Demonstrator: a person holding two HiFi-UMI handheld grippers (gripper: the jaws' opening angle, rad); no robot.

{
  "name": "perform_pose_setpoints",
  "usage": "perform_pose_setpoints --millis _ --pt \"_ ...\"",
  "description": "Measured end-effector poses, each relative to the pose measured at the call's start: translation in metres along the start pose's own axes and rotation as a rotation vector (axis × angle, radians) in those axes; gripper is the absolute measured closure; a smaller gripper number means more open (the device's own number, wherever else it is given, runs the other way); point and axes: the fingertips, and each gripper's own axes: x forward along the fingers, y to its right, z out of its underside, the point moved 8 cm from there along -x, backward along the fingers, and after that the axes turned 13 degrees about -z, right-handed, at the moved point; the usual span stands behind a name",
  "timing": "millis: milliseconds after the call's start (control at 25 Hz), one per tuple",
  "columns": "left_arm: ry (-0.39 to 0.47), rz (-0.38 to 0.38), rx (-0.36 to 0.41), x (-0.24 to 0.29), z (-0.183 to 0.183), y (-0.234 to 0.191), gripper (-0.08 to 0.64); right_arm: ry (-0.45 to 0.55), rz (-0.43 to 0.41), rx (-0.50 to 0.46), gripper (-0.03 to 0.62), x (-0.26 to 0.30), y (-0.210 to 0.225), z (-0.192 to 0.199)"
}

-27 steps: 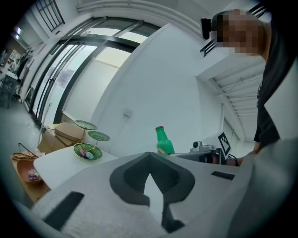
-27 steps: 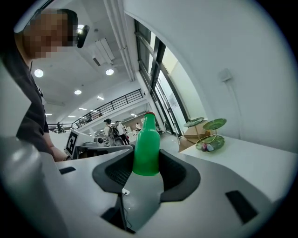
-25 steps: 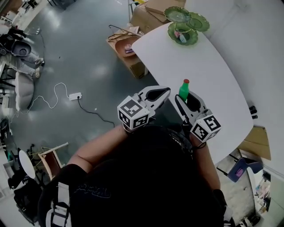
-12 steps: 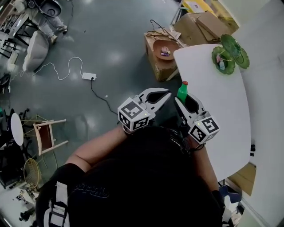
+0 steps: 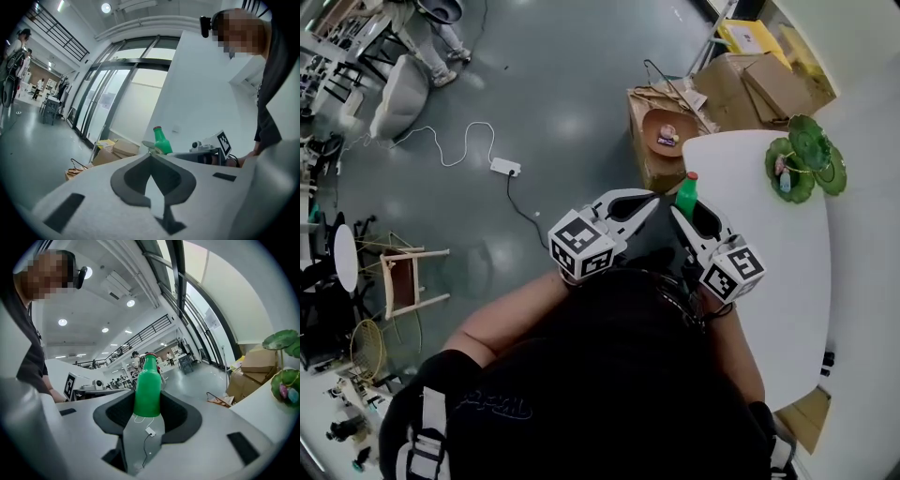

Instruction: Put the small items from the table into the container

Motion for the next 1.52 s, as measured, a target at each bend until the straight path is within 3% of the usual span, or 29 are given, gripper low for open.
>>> perform_pose_setpoints --millis 160,400,600,960,1240,1520 --pt "-0.007 0.021 0.015 0.051 -0.014 0.01 0.556 0.029 0.014 -0.008 0.42 -0.021 0.036 -0.027" --pt "-0.034 0.134 0.041 0.119 -0.021 0.037 0.555 0.081 0.132 -0.001 0.42 -0.073 0.079 -0.045" --pt "-0.121 0.304 0.051 0.173 -0.024 0.062 0.555 0.151 0.303 0.055 0.42 -0.119 0.091 -0.045" --pt "-0.245 0.681 0.107 0.26 -0.023 0.105 0.555 0.301 0.702 0.072 0.42 -0.18 0.09 -0.048" --pt "-0.306 0.893 0.151 0.304 -0.044 0.09 0.555 0.428 0.909 0.106 0.42 -0.163 0.1 -0.055" --pt "-0.326 1.011 0.165 0.322 -0.062 0.047 0.556 0.488 0.999 0.11 0.42 -0.096 0.109 -0.06"
